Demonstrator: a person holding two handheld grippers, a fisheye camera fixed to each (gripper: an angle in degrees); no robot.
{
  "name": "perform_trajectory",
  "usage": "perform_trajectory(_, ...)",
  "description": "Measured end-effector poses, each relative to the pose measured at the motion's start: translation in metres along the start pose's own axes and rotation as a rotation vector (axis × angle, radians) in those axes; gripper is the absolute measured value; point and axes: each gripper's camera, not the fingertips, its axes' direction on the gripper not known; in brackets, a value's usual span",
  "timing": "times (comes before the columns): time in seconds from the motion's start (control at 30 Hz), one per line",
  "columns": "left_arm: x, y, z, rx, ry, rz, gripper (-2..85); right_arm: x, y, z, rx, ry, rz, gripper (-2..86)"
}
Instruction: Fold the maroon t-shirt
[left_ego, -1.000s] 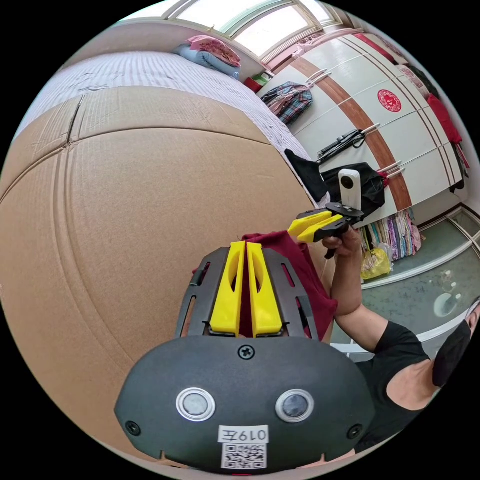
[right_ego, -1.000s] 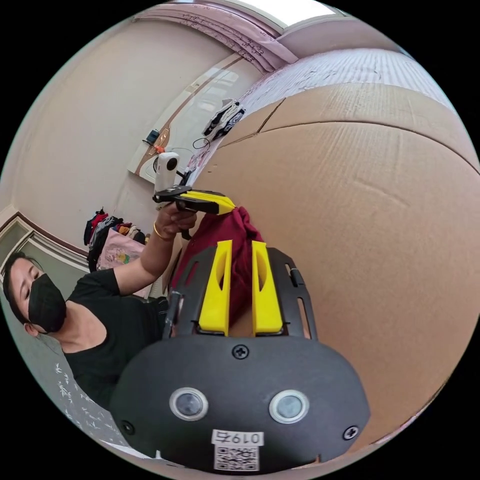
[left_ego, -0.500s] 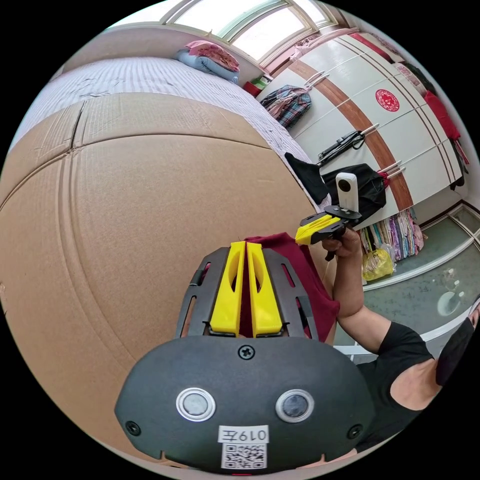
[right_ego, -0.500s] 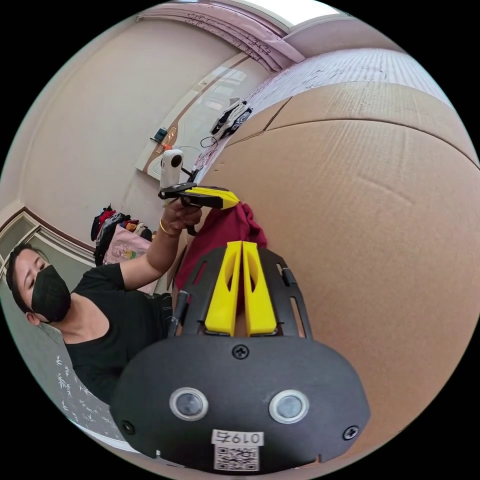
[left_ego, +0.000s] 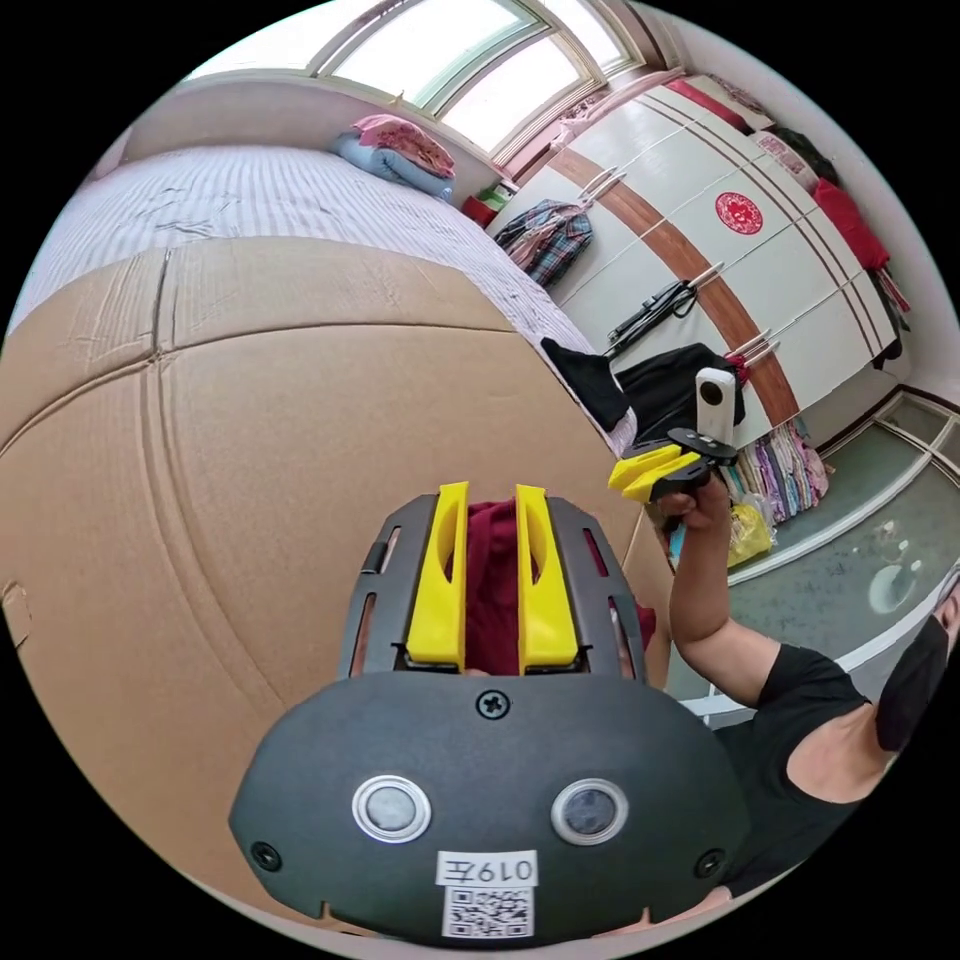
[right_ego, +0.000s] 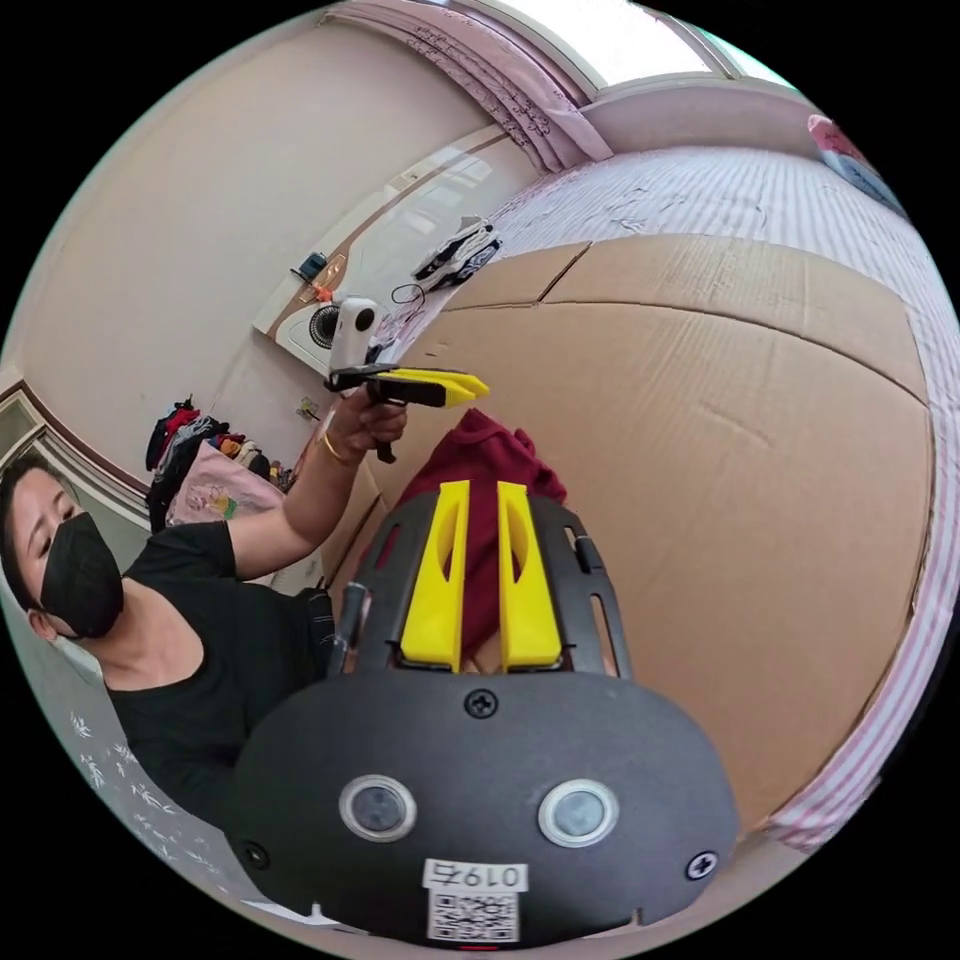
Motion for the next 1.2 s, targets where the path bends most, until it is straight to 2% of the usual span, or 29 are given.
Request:
perform_trajectory(0.23,-0.002,0.055,-0.043,0.026,-0.025,-0.033,7.3,0.002,0.042,0.026,0.009,-0.074,0.154,5.8)
perform_trajectory(0.3,-0.015,0.083,-0.053,0.033,-0.043,-0.106,7.6,0.004,0.049,0.035,0.009,-0.072,0.193,6.2)
perform_trajectory(0.4,-0.031,0.109,-0.062,0.053,0.020,-0.167,8.1,0.007,0.058,0.044,0.027,-0.079,0.235,6.8)
perform_trajectory(0.8,-0.059,0.119,-0.073,0.006,0.108,-0.212,8.2,0.015,0.070,0.051,0.060,-0.075,0.341,6.5)
perform_trajectory(1.2,-0.081,0.115,-0.088,-0.019,0.126,-0.270,3.1,0.020,0.086,0.050,0.080,-0.090,0.339,0.5)
